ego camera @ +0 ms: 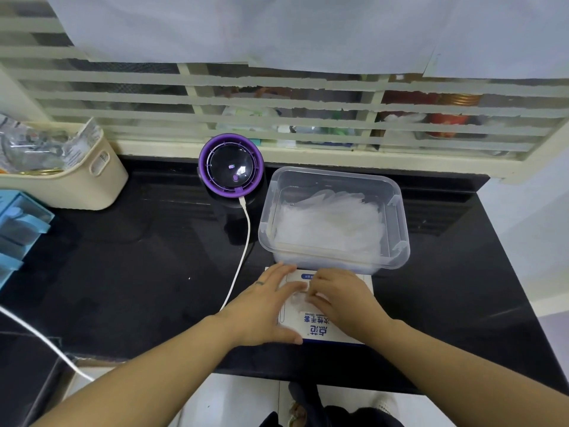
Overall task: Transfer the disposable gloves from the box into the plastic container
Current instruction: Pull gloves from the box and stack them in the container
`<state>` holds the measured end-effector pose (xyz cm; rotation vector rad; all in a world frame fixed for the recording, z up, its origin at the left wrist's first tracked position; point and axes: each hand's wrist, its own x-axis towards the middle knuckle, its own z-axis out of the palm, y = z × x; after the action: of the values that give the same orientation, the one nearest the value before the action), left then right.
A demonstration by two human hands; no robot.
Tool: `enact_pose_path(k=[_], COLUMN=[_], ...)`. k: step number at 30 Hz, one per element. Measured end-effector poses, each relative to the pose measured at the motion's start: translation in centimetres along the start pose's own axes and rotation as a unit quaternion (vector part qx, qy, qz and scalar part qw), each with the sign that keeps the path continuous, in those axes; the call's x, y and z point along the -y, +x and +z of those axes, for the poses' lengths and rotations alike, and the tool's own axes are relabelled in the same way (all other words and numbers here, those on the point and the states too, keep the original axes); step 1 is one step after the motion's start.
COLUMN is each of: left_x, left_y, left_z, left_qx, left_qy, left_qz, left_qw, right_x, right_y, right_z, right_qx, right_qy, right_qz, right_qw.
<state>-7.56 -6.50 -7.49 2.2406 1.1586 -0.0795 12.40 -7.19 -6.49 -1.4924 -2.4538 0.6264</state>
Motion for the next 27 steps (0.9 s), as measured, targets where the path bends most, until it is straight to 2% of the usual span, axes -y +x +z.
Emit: enact_pose_path(k=[3,5,8,9,12,15,18,21,24,25,27], left_x=[0.2,0.2,-0.2,-0.3,-0.6,-0.5,-1.9,-3.9,-5.9,-6.1,-6.3], left_y=[0.2,0.3,0.1,0.0,0.1,0.1,-0.8,-2.0,-2.5,-2.4,-2.1], left_z=[0.2,0.1,-0.2,-0.3,-0.4,-1.2,-3.5,-7.4,-11.7,-12.9,-15.0], left_qx=[-0.006,-0.008,-0.017,-0.022,-0.013,0.024,0.05,0.05,-0.001,-0.028,-0.047], left_qy=[0.003,0.005,-0.057,-0.061,0.02,0.031,-0.017,-0.142,-0.317,-0.401,-0.588], left_qz=[-0.003,-0.008,-0.035,-0.037,-0.031,-0.025,-0.044,-0.061,-0.024,-0.015,0.008], left_qw=[1.0,1.0,0.998,0.997,0.999,0.999,0.998,0.987,0.948,0.916,0.808], right_x=[1.3,2.1,3.2,3.5,4.0,3.9,3.4,3.2,3.6,3.8,4.1], right_y=[1.1,1.0,0.2,0.0,0.1,1.0,1.4,1.1,0.9,0.8,0.8], right_z=[-0.5,-1.2,-3.3,-4.4,-8.2,-11.9,-14.7,-16.7,-18.1,-18.4,-19.0], right_qx=[-0.053,-0.06,-0.073,-0.098,-0.195,-0.251,-0.262,-0.252,-0.244,-0.247,-0.256], right_qy=[0.029,0.054,0.106,0.128,0.208,0.253,0.228,0.182,0.14,0.123,0.072], right_qz=[0.011,0.019,0.016,0.016,0.027,0.036,0.038,0.039,0.031,0.02,-0.009], right_qw=[0.998,0.997,0.991,0.987,0.958,0.934,0.937,0.95,0.959,0.961,0.964])
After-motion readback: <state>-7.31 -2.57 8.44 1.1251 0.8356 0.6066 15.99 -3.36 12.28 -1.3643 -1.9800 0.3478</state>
